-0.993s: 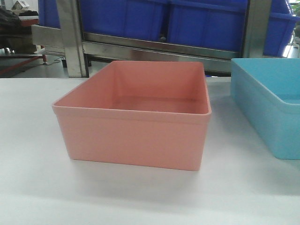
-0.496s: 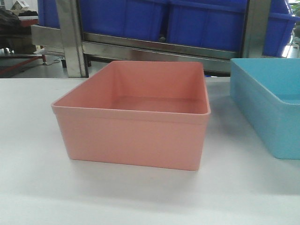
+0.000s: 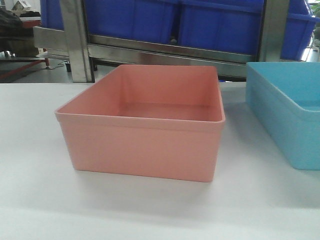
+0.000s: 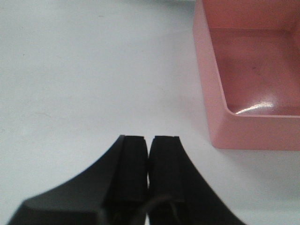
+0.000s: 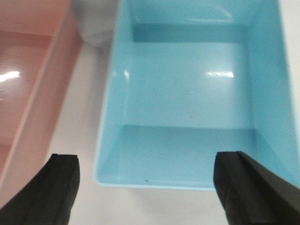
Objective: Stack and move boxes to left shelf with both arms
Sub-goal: 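Lower the right gripper onto the light-blue bin's rim and grip it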
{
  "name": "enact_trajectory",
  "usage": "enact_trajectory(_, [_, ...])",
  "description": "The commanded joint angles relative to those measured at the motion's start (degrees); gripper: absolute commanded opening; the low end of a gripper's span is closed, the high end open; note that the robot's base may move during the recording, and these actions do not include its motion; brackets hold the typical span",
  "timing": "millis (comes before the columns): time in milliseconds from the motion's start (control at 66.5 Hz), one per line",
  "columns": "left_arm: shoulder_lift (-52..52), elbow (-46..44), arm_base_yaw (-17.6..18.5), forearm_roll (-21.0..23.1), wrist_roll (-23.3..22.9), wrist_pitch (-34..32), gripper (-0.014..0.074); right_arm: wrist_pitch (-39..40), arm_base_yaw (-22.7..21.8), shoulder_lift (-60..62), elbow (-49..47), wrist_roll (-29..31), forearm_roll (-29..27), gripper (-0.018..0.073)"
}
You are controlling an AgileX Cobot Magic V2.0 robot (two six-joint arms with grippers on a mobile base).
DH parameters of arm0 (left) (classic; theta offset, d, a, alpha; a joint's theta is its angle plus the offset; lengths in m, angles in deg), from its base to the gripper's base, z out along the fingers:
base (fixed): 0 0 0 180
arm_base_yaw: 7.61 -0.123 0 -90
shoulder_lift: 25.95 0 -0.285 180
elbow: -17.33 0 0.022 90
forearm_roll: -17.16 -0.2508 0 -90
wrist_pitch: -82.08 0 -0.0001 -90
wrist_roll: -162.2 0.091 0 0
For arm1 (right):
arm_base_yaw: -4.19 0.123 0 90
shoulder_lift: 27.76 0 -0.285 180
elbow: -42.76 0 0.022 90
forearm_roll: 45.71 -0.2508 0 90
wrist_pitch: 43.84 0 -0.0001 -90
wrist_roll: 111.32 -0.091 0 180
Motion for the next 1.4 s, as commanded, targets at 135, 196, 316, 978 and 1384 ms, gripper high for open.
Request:
enact_trajectory(135, [0.3, -1.5, 0.0, 0.0, -0.1, -4.5, -0.0009, -6.1, -14.1, -10.5, -14.7, 6.4, 1.2, 0.0611])
enact_trajectory(196, [0.3, -1.5, 0.0, 0.0, -0.1, -4.4, -0.0009, -6.3, -16.3, -13.4, -17.0, 10.7, 0.9, 0.0611])
enact_trajectory(316, [0.2, -1.5, 0.0, 0.0, -0.1, -4.0, -0.0009, -5.2, -18.6, -20.1, -20.6, 15.5, 0.7, 0.0611])
enact_trajectory(978, [0.2, -1.5, 0.0, 0.0, -0.1, -2.7, -0.0009, 7.3, -18.8, -47.5, -26.0, 25.0, 0.7, 0.061])
enact_trajectory(1384, [0.2, -1.5, 0.0, 0.0, -0.1, -2.7, -0.0009, 5.9, -18.8, -48.2, -26.0, 25.0, 0.8, 0.0054])
